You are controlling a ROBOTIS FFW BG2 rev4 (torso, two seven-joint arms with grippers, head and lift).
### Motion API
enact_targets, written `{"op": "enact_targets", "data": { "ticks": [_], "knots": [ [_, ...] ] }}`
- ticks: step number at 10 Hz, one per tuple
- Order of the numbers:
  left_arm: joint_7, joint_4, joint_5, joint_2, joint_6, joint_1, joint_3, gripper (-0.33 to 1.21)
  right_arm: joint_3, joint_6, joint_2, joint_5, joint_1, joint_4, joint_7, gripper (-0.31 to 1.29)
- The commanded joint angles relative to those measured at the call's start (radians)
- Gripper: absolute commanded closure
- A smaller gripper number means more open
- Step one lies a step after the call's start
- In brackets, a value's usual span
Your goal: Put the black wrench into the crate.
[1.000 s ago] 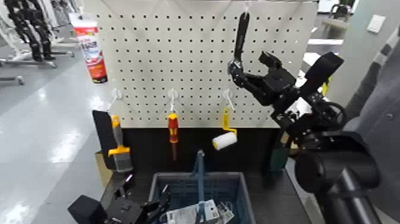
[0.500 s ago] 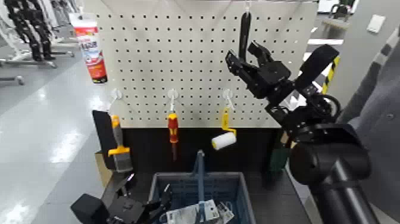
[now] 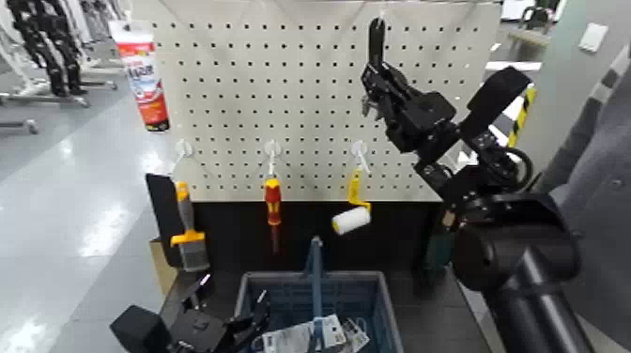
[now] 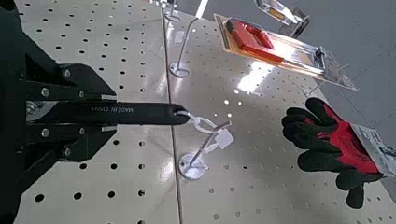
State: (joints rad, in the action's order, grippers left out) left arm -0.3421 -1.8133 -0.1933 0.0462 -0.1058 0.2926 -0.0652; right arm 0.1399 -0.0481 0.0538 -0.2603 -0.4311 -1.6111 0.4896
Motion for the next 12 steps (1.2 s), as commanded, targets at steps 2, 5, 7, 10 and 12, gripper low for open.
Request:
{"op": "enact_targets", "data": {
  "ticks": [2,5,7,10,12],
  "knots": [
    [0.002,0.000,0.002,0.000,0.000,0.000,0.001,0.11,0.001,-0.015,-0.002,0.003,-0.003,0.004,-0.008,1.13],
    [0.002,0.000,0.002,0.000,0.002,-0.001,0.001,0.11,-0.002,-0.030,0.001,0.004,-0.012,-0.004,-0.013,1.13],
    [0.002,0.000,0.002,0.000,0.003,-0.001,0.001,0.11,-0.014,-0.030,0.008,0.012,-0.014,-0.052,-0.014,1.12],
    [0.002,-0.001,0.005,0.000,0.005,-0.001,0.001,0.11,-0.014,-0.029,0.015,0.012,0.005,-0.138,-0.023,1.12],
    [0.002,-0.001,0.005,0.001,0.006,-0.003,-0.001,0.11,-0.014,-0.010,0.015,0.000,0.038,-0.185,-0.032,1.12]
  ]
}}
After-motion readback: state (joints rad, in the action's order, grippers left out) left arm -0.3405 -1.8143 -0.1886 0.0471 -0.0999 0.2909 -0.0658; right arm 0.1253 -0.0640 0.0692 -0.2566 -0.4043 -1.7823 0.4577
